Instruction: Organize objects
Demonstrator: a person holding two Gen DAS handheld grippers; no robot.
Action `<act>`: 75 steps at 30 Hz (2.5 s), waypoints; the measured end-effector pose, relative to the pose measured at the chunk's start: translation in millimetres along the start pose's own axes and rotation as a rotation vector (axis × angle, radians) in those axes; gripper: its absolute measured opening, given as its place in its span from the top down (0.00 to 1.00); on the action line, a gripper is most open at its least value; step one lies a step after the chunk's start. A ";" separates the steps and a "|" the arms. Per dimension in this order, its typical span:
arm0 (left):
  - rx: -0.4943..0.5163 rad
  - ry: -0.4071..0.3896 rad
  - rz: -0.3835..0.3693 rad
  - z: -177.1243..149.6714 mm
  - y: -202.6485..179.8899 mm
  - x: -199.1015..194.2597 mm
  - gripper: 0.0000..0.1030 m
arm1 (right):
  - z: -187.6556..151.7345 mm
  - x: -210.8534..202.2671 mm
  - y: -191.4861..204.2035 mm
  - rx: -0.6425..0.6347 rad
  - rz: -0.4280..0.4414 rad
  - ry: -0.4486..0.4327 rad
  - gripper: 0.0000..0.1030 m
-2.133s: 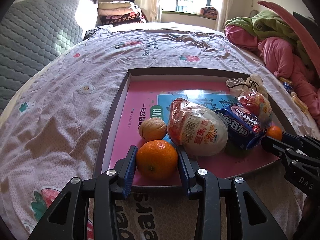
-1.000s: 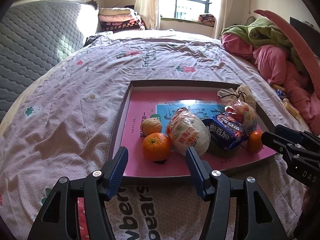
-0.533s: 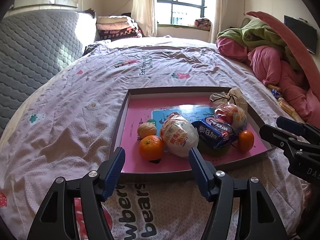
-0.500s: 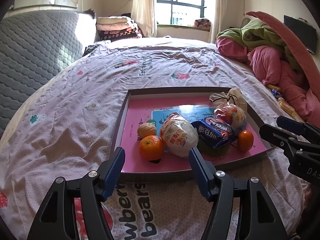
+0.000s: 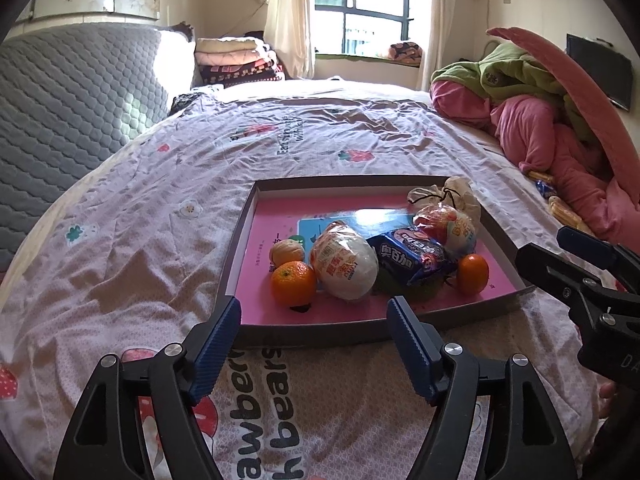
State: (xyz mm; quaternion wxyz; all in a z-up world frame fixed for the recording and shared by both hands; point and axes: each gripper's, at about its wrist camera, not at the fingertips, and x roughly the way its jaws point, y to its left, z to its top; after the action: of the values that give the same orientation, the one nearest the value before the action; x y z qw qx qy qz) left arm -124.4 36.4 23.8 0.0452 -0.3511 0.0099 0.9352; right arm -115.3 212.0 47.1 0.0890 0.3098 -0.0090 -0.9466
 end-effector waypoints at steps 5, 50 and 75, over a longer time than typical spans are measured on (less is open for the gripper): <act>-0.020 -0.021 0.020 -4.1 -2.6 -9.1 0.25 | -8.4 -11.8 1.9 -0.001 -0.009 -0.029 0.22; -0.023 0.046 0.080 -66.8 -15.2 1.4 0.25 | -71.1 -9.7 4.7 0.055 -0.023 0.024 0.14; -0.054 0.044 0.099 -85.7 -2.6 -5.6 0.25 | -98.7 -6.0 11.2 0.003 -0.034 0.052 0.14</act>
State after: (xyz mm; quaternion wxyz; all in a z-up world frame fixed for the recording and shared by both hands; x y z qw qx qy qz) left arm -63.8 34.3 -37.0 -0.0109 -0.3717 0.0029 0.9283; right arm -50.7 205.8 -28.4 0.0724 0.3345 -0.0029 -0.9396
